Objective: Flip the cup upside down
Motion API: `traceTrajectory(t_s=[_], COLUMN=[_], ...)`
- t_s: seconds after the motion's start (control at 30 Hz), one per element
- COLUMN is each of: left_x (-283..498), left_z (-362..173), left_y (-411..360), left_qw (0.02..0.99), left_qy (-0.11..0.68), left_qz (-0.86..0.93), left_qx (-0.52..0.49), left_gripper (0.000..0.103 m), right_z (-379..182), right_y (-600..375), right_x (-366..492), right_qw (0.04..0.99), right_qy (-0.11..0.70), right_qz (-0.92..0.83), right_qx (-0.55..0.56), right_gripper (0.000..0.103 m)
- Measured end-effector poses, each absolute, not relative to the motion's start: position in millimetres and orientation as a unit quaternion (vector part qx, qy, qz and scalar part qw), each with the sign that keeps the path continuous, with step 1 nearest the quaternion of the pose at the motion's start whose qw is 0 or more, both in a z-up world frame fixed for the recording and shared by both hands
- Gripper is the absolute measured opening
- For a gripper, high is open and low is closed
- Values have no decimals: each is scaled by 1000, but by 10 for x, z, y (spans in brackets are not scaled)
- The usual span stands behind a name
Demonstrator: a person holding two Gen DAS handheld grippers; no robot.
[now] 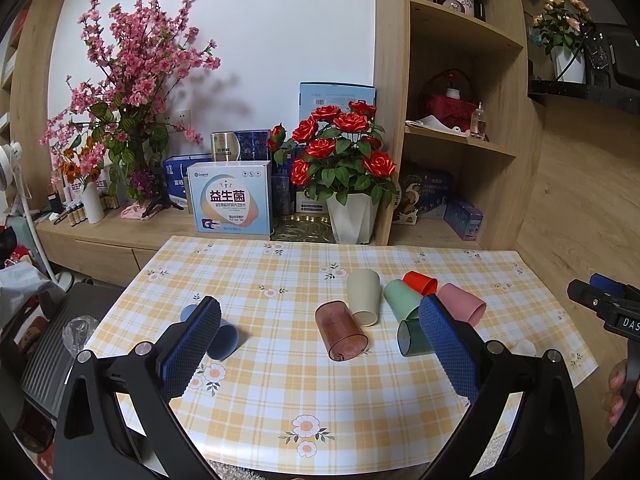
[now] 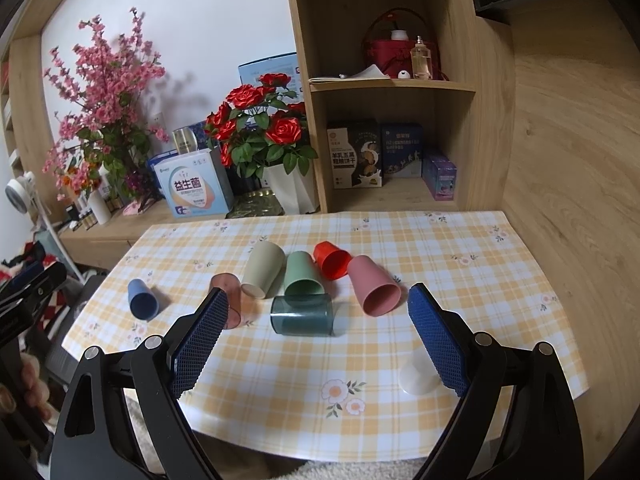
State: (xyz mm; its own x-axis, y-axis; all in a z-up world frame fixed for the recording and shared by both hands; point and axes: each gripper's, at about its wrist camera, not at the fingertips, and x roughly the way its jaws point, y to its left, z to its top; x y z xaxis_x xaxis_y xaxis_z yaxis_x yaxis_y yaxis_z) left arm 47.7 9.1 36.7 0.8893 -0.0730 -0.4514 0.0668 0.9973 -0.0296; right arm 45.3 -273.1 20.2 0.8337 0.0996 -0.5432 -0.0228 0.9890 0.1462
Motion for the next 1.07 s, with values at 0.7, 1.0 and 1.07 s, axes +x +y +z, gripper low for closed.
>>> traceTrajectory(t_s=[0.7, 1.0, 1.07], left_x=[463, 461, 467], left_z=[376, 375, 366], left_y=[123, 115, 110], left_qw=[973, 975, 975], left_qy=[226, 222, 220], left_qz=[-34, -19, -15], left_qx=[-11, -6, -3], left_gripper=[97, 97, 97], right_z=[188, 172, 151], right_y=[-2732, -2736, -2753], right_x=[469, 472, 477], right_qw=[955, 956, 955], right_qy=[288, 287, 288], right_qz=[34, 29, 26], right_qx=[62, 59, 60], right_gripper=[88, 88, 88])
